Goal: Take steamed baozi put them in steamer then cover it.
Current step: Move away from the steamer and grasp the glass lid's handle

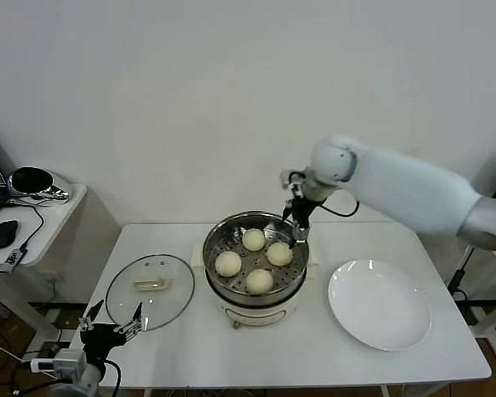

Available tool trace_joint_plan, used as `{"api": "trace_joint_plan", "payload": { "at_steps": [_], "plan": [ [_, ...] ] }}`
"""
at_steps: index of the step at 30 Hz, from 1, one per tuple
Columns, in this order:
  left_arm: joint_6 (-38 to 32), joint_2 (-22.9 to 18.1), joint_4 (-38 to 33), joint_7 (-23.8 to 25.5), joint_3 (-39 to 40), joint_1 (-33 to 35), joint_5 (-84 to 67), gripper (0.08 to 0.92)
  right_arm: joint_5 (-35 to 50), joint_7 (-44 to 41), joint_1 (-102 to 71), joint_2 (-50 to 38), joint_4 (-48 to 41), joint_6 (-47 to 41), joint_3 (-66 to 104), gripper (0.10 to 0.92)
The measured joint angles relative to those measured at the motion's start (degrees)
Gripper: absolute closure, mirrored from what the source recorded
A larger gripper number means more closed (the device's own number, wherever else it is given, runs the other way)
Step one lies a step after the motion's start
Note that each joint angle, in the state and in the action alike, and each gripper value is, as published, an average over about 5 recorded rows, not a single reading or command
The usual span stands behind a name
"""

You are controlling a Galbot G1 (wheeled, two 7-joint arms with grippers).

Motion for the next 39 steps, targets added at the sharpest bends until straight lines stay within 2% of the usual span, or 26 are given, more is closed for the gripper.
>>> {"api": "trace_joint_plan", "payload": {
  "at_steps": [10, 18, 23, 30, 39],
  "plan": [
    [0.29, 0.37, 0.47, -0.99, 0.95, -0.74, -2.21, 0.177, 9.88, 18.87, -9.46, -14.76, 11.69, 3.27, 14.88, 0.203],
    [-1.69, 0.15, 0.91, -1.92, 1.65, -0.62, -4.37, 0.177, 13.68, 35.59, -35.11, -20.81, 21.93, 7.06, 42.46, 0.203],
    [-3.03, 0.81, 1.42, -2.8, 2.29, -0.82, -4.52, 0.177, 13.82, 42.93, -54.38, -17.83, 26.81, 10.5, 61.65, 0.203],
    [-5.84, 1.01, 3.54, -3.28, 2.37, -2.46, -0.56, 0.177, 13.51, 49.72, -80.24, -9.28, 31.6, 16.1, 84.94, 0.203],
    [-13.63, 2.29, 8.55, -3.99, 2.39, -5.25, 16.82, 0.177, 13.64, 54.16, -104.94, 2.6, 35.93, 20.26, 103.67, 0.203]
  ]
}}
